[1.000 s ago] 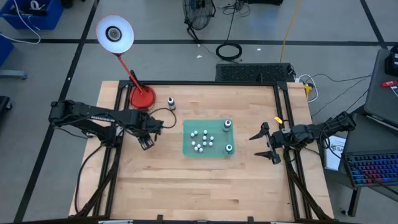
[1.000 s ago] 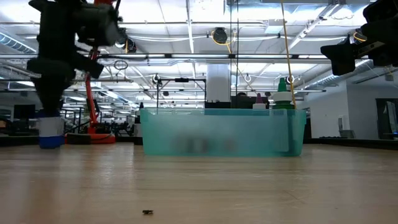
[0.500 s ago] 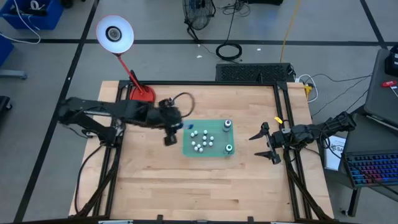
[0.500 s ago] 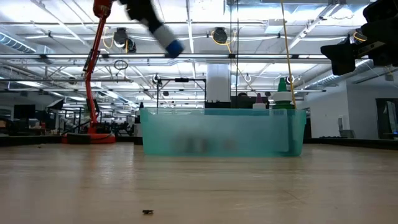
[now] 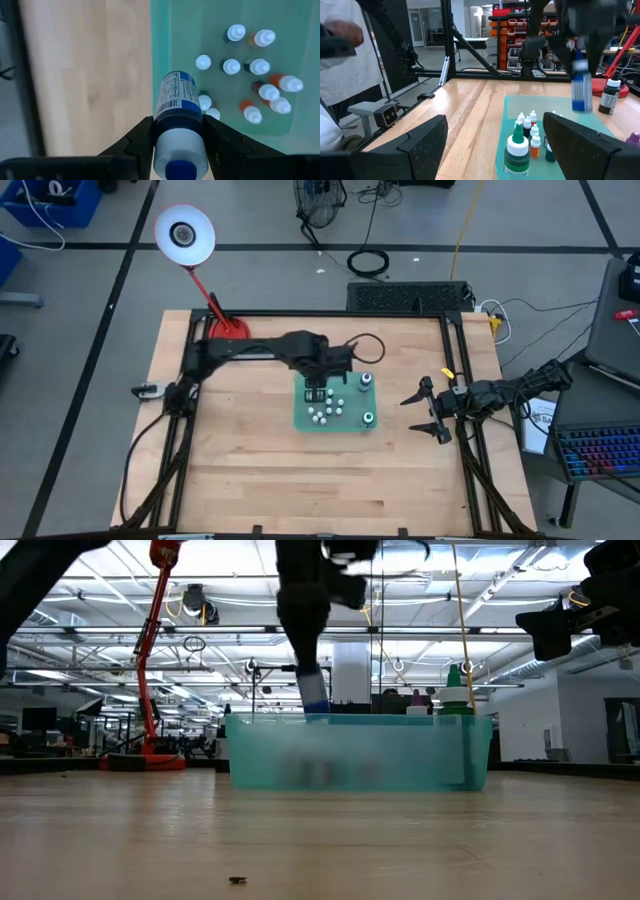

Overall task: Pick & Place food coloring
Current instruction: Put the big blue food coloring bottle into the bin

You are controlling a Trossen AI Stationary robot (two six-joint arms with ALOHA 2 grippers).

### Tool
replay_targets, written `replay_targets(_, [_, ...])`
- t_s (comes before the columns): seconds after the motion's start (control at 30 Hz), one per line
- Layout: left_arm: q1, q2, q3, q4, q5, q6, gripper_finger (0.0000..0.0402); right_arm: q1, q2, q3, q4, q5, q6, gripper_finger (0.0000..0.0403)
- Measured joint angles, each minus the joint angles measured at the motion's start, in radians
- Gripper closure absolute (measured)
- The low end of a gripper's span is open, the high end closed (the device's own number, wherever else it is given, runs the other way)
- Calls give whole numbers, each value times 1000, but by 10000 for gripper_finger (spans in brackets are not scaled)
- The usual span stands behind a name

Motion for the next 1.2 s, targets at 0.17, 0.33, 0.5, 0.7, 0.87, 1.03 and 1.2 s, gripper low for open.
replay_targets(0.17, [23, 67, -6, 22, 20, 5, 254, 0, 0, 0, 0, 0, 0, 89])
replay_targets(0.33, [30, 115, -6, 29, 27, 6, 251, 0, 0, 0, 0, 0, 0, 89])
replay_targets(0.5, [28, 141, -7, 31, 63, 8, 256, 0, 0, 0, 0, 0, 0, 89])
replay_targets(0.7, [29, 138, -17, 56, 66, -9, 242, 0, 0, 0, 0, 0, 0, 89])
replay_targets(0.87, [29, 137, -33, 62, 68, -6, 223, 0, 0, 0, 0, 0, 0, 89])
replay_targets(1.03, [35, 137, -54, 57, 70, -22, 232, 0, 0, 0, 0, 0, 0, 89])
replay_targets(1.2, [37, 137, -62, 59, 68, -31, 241, 0, 0, 0, 0, 0, 0, 89])
